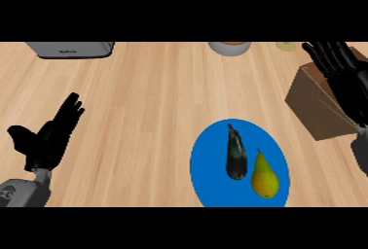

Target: Pick the eggplant from the plate and place it in the cardboard box

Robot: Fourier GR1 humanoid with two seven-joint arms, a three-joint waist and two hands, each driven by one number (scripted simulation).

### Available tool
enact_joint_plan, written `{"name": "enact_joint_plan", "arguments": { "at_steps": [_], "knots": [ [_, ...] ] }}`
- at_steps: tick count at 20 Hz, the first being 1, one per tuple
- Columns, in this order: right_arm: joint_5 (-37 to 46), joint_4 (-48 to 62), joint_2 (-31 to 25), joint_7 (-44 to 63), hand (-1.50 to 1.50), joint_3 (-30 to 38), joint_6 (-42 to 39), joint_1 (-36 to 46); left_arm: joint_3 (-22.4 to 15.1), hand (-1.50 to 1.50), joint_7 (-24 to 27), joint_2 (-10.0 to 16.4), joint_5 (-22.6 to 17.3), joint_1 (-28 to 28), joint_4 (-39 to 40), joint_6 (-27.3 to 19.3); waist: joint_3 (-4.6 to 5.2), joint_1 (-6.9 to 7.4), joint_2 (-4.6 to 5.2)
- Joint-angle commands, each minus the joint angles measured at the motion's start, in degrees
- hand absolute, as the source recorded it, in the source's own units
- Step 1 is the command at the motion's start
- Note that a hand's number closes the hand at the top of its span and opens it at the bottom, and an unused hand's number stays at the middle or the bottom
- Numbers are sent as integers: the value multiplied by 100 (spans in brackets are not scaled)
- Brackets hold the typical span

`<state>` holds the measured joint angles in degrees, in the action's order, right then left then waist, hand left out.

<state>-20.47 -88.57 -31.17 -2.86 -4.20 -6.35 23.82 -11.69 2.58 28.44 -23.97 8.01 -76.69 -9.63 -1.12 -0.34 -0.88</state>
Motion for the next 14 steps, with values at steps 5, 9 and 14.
{"name": "enact_joint_plan", "arguments": {
  "at_steps": [5, 9, 14],
  "knots": [
    [-470, 483, 454, 1822, -150, 90, 893, -505, 490, 0, -539, 253, -387, -69, -641, -63, 116, 109, 49],
    [1187, 451, 403, 839, -150, 403, 2725, -1098, 469, 0, -583, 140, -628, -366, -703, 116, 114, -42, 33],
    [1639, -1265, 644, 643, -150, -223, 2665, -1839, 740, 0, -798, 270, -691, -771, -1304, 195, 114, 13, 56]
  ]
}}
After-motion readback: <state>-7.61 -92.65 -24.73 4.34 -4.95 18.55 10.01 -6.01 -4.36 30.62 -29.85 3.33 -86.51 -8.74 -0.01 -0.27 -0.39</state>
